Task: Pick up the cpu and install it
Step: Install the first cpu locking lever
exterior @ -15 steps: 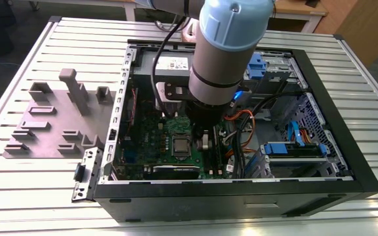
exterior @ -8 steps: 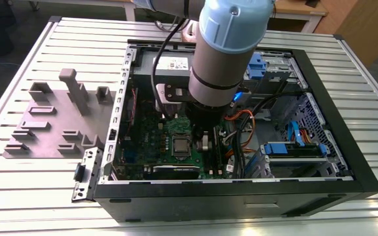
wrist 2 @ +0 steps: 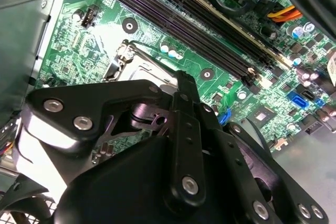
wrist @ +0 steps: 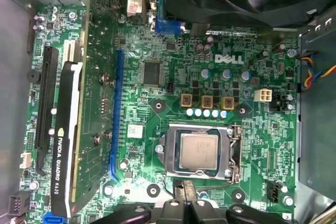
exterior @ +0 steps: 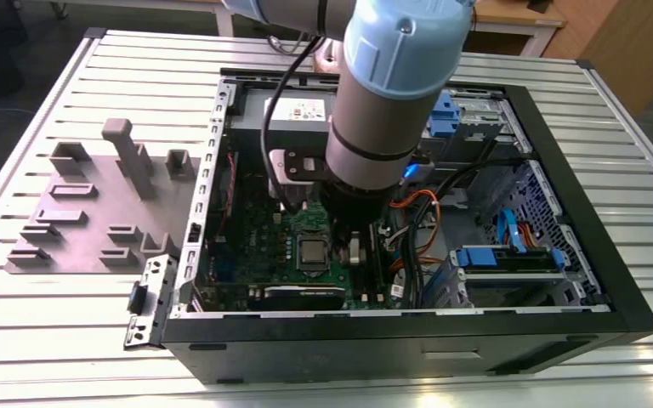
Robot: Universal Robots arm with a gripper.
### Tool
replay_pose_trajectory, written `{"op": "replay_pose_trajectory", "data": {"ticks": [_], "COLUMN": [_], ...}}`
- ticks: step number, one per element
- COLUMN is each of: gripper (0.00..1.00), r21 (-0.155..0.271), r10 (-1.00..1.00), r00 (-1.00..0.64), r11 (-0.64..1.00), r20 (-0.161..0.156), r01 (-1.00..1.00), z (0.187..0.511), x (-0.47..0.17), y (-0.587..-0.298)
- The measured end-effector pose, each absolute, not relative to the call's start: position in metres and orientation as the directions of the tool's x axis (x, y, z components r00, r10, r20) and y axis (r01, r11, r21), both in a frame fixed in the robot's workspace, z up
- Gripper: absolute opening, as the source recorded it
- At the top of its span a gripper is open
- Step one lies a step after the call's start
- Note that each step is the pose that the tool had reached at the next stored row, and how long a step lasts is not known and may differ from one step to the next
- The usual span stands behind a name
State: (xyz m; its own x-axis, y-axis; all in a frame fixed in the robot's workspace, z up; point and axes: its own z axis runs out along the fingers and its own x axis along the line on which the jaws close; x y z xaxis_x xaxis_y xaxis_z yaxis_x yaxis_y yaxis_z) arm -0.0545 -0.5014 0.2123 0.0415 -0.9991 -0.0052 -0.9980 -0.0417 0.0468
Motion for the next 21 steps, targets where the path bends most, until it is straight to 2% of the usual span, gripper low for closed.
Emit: {"op": "replay_pose_trajectory", "data": {"ticks": [21], "gripper": [0.11], "r21": [0.047], "r10": [-0.999], "r00": [0.042], "r11": [-0.042], "r20": [-0.01], "r01": [-0.998], "z": [0.2], "x": [-0.054], "y": [-0.505]}}
